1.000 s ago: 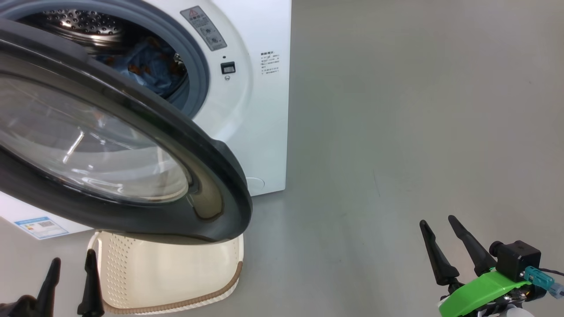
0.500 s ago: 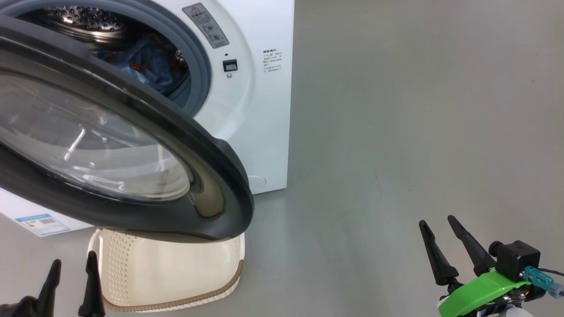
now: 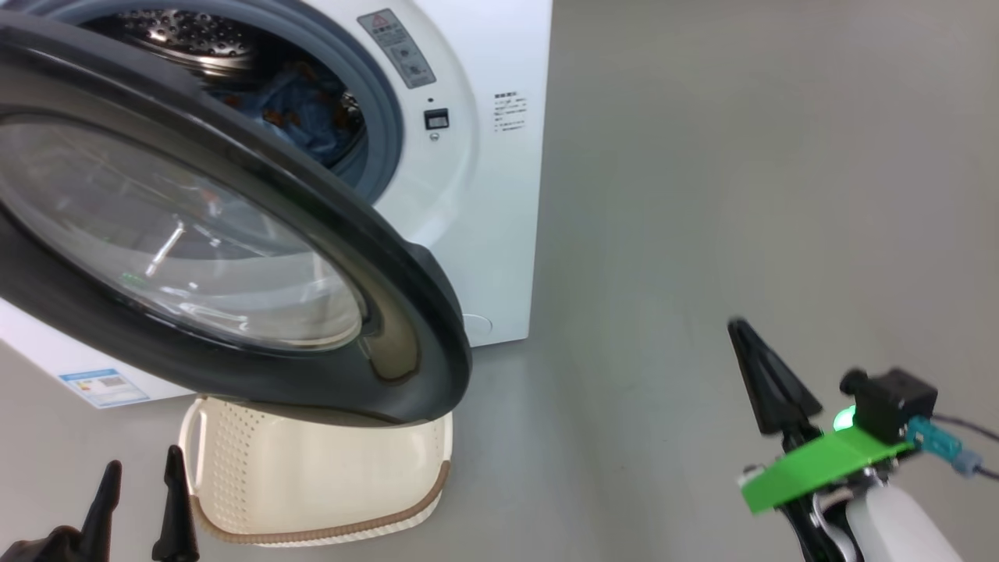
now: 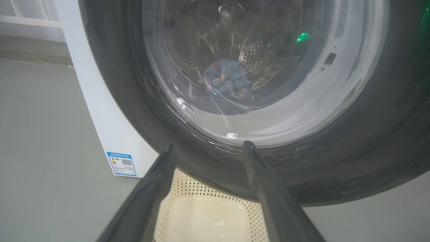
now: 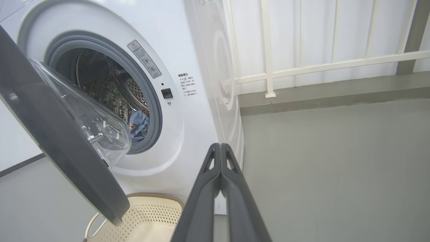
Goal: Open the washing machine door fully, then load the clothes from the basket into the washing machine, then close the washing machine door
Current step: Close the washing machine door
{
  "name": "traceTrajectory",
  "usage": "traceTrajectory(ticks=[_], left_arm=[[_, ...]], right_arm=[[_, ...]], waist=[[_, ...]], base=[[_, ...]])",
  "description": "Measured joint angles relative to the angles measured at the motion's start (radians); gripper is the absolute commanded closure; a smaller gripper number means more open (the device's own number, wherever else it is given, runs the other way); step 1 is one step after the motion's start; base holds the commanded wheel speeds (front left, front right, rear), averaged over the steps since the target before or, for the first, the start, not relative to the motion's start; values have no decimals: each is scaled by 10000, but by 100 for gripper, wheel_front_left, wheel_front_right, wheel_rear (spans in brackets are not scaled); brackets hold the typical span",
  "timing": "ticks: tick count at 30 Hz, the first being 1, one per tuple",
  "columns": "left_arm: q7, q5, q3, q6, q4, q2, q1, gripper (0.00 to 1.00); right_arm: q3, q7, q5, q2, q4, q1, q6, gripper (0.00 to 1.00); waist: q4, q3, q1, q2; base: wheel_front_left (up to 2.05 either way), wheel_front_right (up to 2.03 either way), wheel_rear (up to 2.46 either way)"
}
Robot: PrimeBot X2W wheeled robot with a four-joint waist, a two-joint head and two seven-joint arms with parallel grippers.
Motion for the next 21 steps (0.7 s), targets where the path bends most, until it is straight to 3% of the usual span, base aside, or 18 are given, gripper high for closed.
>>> traceTrajectory(ticks=[11,21], left_arm=[[0,119,-146,0,-46,-157,47,0],[0,132,-320,0,-178,-222,77,0]], right_arm=[[863,-2,347,-4,-1902,-1831,0,100],[2717,-2,573,167,-3043,-2200,0,100]], waist=[[564,-261,0,0],[1077,-489,0,0]], base=[[0,0,0],[0,0,0]])
